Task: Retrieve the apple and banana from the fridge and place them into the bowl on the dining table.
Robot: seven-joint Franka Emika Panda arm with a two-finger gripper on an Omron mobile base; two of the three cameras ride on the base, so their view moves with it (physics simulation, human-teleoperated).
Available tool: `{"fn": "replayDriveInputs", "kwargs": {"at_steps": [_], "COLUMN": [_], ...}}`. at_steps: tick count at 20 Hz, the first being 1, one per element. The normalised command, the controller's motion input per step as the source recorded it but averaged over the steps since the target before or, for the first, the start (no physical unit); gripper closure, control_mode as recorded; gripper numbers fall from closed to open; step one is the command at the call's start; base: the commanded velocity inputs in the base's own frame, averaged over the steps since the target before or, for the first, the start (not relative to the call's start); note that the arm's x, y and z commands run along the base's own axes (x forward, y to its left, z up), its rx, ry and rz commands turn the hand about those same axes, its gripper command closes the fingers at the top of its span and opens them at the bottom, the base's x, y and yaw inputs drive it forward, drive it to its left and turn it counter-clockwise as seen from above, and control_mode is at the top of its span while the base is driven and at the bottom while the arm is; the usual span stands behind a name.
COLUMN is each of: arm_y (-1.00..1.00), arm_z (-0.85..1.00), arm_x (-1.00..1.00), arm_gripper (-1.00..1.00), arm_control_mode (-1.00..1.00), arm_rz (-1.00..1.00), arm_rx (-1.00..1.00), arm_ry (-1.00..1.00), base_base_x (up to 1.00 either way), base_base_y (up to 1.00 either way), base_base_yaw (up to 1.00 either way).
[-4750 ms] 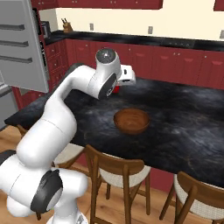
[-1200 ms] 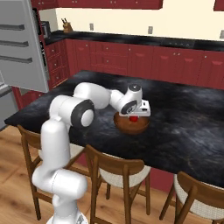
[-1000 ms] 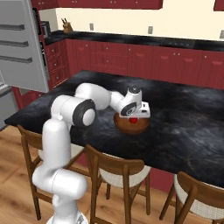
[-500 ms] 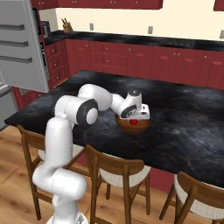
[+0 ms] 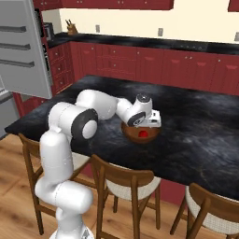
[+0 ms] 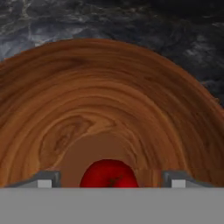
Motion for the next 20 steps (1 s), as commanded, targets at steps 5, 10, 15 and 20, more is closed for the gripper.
{"fn": "replayDriveInputs", "kwargs": {"at_steps": [5,10,15,20], "arm_y": [0.03,0.04,0.28,0.68], "arm_z": [1.00,1.00,0.99,0.90], "arm_x": [-0.29,-0.65,-0.71,-0.75], "arm_gripper": [-1.00,-1.00,-1.00,-1.00], "arm_control_mode": [-1.00,-1.00,-1.00,-1.00], "arm_rz": [-0.01,0.00,-0.03,-0.15], "arm_rx": [-0.08,-0.11,-0.04,0.04], "arm_ry": [-0.20,-0.15,-0.22,-0.29], "base_base_x": [0.00,0.00,0.00,0.00], "base_base_y": [0.00,0.00,0.00,0.00], "base_base_yaw": [0.00,0.00,0.00,0.00]}}
